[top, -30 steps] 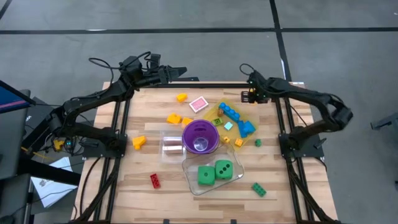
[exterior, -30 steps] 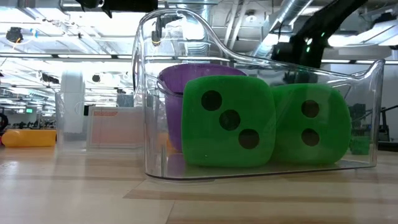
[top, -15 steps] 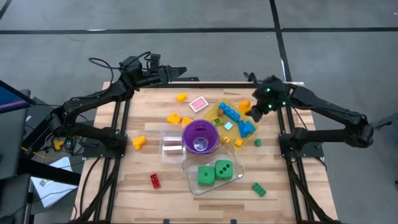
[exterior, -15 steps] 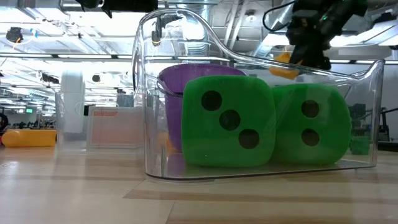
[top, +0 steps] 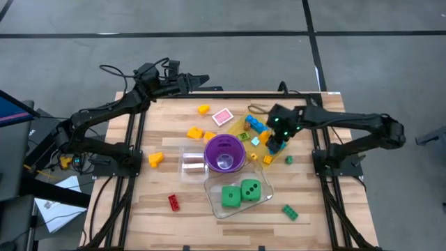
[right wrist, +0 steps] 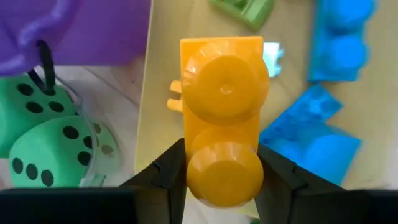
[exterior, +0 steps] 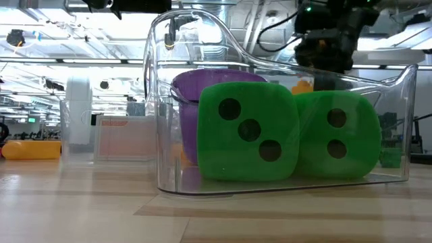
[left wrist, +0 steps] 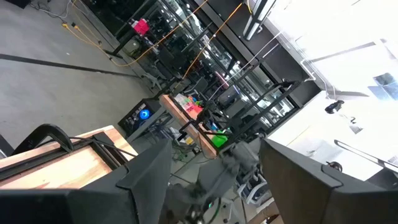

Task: Pick & Place Toys
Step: Put the large yellow game piece into the yellow bin

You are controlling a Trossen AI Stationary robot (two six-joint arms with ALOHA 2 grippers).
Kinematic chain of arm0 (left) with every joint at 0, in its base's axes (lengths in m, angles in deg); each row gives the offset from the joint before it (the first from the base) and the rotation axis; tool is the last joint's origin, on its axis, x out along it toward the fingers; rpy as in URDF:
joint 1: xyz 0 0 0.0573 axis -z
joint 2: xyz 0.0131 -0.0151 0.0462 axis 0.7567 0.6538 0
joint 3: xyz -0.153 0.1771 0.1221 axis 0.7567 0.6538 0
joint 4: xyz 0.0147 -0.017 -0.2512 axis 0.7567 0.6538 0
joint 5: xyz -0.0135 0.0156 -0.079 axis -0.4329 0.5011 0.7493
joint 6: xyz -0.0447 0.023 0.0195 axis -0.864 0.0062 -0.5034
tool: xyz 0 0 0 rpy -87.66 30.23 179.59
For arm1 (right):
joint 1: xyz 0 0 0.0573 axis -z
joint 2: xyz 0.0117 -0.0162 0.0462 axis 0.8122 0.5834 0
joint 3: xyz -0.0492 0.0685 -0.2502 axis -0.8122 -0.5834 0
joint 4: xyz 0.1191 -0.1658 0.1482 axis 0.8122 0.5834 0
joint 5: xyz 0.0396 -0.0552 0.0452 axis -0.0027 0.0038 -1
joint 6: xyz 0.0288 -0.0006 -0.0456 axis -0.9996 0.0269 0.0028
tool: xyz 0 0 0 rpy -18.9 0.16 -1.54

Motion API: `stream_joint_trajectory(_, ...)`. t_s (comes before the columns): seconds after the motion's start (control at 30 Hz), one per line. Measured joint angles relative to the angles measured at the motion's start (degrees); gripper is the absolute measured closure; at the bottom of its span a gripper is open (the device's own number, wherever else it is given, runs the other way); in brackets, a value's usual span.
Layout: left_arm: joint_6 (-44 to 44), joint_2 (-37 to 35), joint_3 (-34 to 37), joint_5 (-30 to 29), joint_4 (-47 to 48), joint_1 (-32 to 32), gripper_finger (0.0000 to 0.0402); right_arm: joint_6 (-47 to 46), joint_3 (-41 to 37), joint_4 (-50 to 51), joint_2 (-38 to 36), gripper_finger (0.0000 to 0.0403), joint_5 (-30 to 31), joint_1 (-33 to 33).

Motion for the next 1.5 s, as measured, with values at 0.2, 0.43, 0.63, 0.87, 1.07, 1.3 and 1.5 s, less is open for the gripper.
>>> stream_joint_trajectory(0.2, 0.0, 0.0, 0.0, 0.0, 0.0, 0.6, 0.0160, -3.7, 0.0, -3.1, 6.2, 0.0272, 1.3, -4.7)
stream_joint_trajectory(0.43, 0.0, 0.0, 0.0, 0.0, 0.0, 1.3, 0.0160, -9.8, 0.0, -3.7, 13.1, 0.0270, 4.1, -7.8)
stream_joint_trajectory(0.63, 0.0, 0.0, 0.0, 0.0, 0.0, 1.3, 0.0160, -14.4, 0.0, -4.9, 16.4, 0.0270, 4.6, -10.2)
stream_joint_trajectory(0.87, -0.1, 0.0, 0.0, 0.0, 0.0, 1.3, 0.0160, -15.7, 0.0, -5.4, 15.9, 0.0270, 6.6, -11.0)
stream_joint_trajectory(1.07, -0.1, 0.0, 0.0, 0.0, 0.0, 1.3, 0.0160, -15.8, 0.0, -5.6, 15.9, 0.0264, 6.8, -11.0)
stream_joint_trajectory(1.3, -0.1, 0.0, 0.0, 0.0, 0.0, 1.3, 0.0160, -15.8, 0.0, -5.4, 15.9, 0.0225, 7.2, -11.0)
stream_joint_trajectory(1.5, -0.2, 0.0, 0.0, 0.0, 0.0, 1.3, 0.0160, -15.7, 0.0, -5.1, 15.9, 0.0213, 7.2, -11.0)
